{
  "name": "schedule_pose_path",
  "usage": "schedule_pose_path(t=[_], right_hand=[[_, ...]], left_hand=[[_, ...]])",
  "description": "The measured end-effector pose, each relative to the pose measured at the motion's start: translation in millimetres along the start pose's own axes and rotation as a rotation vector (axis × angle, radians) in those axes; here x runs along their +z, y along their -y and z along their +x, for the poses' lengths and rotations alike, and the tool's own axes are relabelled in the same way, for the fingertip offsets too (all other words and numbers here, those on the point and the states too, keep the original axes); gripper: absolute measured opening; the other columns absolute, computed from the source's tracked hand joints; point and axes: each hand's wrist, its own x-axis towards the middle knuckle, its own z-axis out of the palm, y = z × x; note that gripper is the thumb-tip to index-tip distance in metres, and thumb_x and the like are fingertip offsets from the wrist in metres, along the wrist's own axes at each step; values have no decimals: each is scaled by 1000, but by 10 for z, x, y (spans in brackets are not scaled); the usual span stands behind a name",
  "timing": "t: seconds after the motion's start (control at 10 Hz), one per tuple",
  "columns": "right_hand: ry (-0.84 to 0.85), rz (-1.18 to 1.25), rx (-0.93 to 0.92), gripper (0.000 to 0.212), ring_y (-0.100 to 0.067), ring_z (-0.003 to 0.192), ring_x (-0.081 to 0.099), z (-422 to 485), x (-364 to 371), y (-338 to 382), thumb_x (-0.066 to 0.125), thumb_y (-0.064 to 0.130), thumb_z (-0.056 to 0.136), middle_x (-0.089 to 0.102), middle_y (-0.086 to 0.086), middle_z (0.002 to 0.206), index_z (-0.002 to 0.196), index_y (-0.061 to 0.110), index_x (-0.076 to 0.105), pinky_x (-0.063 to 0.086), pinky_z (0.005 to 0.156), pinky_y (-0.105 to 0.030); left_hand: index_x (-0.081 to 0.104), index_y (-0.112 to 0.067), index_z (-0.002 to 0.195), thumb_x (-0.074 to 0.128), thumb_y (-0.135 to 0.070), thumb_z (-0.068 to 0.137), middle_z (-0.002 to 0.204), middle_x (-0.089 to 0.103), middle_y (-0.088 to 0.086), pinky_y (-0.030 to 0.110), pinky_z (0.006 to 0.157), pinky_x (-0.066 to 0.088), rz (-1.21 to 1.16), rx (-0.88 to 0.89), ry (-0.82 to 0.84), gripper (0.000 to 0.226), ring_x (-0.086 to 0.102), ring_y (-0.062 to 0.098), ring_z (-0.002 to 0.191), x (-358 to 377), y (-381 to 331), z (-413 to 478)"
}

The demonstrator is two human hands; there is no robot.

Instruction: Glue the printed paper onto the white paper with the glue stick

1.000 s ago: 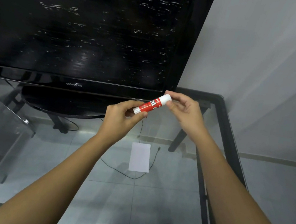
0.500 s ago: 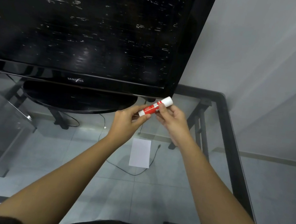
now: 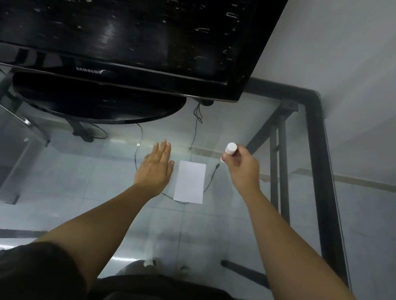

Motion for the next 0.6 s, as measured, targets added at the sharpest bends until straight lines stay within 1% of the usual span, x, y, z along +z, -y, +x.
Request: schedule_pose_path(t=[0.2,0.3,0.4,0.5,0.6], right_hand=[[19,-28,-7,23,-16,88,63,6,42,-115,64,21,85,70,-6,94,105,11,62,47,76,-24],[38,-31,-10,21,-16,91,64,43,65,-178,62,24,86,71,-5,96,104,12,61,46,77,-21],[42,-42,-24,25,-17,95,63,25,60,-181,65,23,84,70,-4,99,106,12,62,44,78,-20],[94,-33,0,49,-20,110,55,42,2,-128,72,27,78,62,-5,117,122,13,54,45,93,-31],[130,-18,37,68,-19,125,42,-3,-66,-71,72,37,77,49,-4,136,134,16,43,37,104,-38]], left_hand=[[3,-7,148,16,-31,101,159,0,9,40,118,7,81,-34,43,55,-5,24,145,151,91,-7],[2,-6,148,15,-33,100,159,-1,10,41,118,6,128,-31,61,55,-7,24,145,213,116,38],[0,-7,148,13,-33,100,158,-3,9,41,118,5,130,-32,65,56,-8,24,145,222,124,10],[-2,-7,147,13,-35,100,158,-4,9,40,118,5,95,-25,53,57,-8,24,145,168,102,11],[-2,-7,147,14,-35,100,159,-4,9,40,118,6,81,7,47,57,-7,23,145,88,104,19]])
